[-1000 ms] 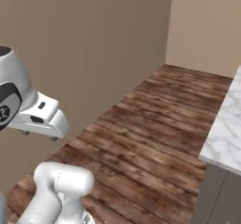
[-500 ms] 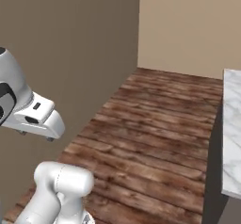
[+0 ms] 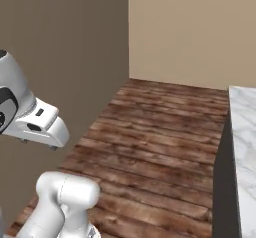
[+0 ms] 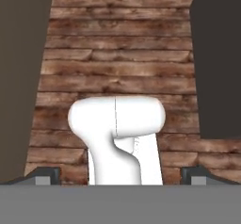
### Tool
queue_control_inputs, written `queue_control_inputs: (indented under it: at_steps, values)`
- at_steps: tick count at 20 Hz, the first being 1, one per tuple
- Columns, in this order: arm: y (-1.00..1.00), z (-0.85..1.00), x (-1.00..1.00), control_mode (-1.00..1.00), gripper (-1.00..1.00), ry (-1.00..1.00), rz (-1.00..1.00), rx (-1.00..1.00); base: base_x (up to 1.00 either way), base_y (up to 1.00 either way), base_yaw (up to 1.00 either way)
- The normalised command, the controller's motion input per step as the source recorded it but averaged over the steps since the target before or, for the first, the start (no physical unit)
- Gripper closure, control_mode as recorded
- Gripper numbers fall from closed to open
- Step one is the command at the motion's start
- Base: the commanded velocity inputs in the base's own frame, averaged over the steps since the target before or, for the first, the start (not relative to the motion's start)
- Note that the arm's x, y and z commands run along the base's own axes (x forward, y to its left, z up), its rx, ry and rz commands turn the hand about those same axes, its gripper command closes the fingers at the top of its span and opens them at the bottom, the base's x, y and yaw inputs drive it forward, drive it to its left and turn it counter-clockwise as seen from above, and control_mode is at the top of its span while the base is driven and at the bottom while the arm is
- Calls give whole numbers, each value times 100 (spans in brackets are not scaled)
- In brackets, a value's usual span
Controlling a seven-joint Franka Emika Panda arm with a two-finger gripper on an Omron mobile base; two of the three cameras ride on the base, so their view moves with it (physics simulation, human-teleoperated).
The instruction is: Place two dumplings into each of the tupperware containers and then place the containers in the fridge.
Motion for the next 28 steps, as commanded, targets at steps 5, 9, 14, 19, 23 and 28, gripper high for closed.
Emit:
queue_control_inputs:
  at_steps: [5, 9, 14, 19, 23, 28]
  values:
    - [0, 0, 0, 100, -100, 0, 0, 0, 100, 27, -18]
    - [0, 0, 0, 100, -100, 0, 0, 0, 100, 43, -16]
    - [0, 0, 0, 100, -100, 0, 0, 0, 100, 44, -17]
    - [0, 0, 0, 100, -100, 0, 0, 0, 100, 45, -19]
    - [0, 0, 0, 100, -100, 0, 0, 0, 100, 47, -21]
    - [0, 0, 0, 100, -100, 0, 0, 0, 100, 55, -27]
